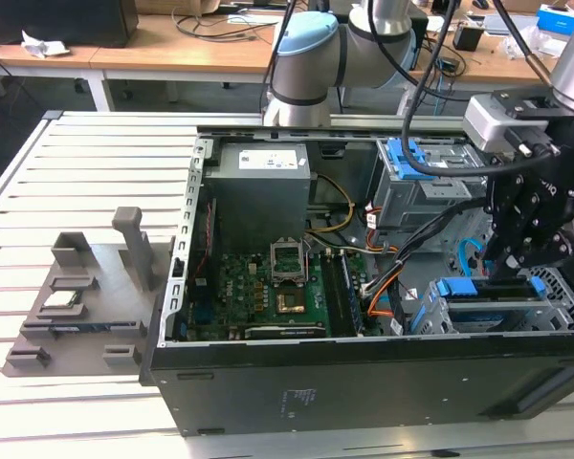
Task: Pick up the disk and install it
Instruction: 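Insert the second disk wire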
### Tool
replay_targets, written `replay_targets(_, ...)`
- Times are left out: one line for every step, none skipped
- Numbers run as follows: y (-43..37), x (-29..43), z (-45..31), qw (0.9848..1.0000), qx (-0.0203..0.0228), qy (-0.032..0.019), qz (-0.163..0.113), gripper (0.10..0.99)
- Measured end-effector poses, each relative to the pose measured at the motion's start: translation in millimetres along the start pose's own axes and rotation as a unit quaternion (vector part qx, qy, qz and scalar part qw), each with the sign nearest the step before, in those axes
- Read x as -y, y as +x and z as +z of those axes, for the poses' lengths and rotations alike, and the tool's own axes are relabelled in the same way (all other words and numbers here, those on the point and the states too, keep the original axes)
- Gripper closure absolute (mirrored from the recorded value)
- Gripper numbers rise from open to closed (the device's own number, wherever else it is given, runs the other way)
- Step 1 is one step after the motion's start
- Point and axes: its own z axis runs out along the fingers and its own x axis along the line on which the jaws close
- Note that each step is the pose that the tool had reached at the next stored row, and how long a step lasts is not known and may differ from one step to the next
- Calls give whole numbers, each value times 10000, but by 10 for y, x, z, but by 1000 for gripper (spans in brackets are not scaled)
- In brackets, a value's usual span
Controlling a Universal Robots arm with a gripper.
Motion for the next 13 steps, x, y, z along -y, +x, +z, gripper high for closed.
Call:
replay_targets(-9,1,-23,10000,-4,0,0,800)
replay_targets(-16,1,-49,10000,-7,0,0,800)
replay_targets(-19,2,-85,10000,-8,0,0,867)
replay_targets(-21,2,-123,10000,-9,0,0,933)
replay_targets(-22,4,-178,10000,-10,0,0,980)
replay_targets(-22,4,-216,10000,-11,0,0,980)
replay_targets(-21,5,-275,10000,-10,0,0,980)
replay_targets(-20,6,-310,10000,-10,0,-1,980)
replay_targets(-19,7,-339,10000,-10,0,-1,980)
replay_targets(-19,7,-342,10000,-9,0,-1,980)
replay_targets(-19,7,-342,10000,-9,0,0,980)
replay_targets(-19,7,-343,10000,-9,0,-1,980)
replay_targets(-19,7,-344,10000,-10,0,-1,980)
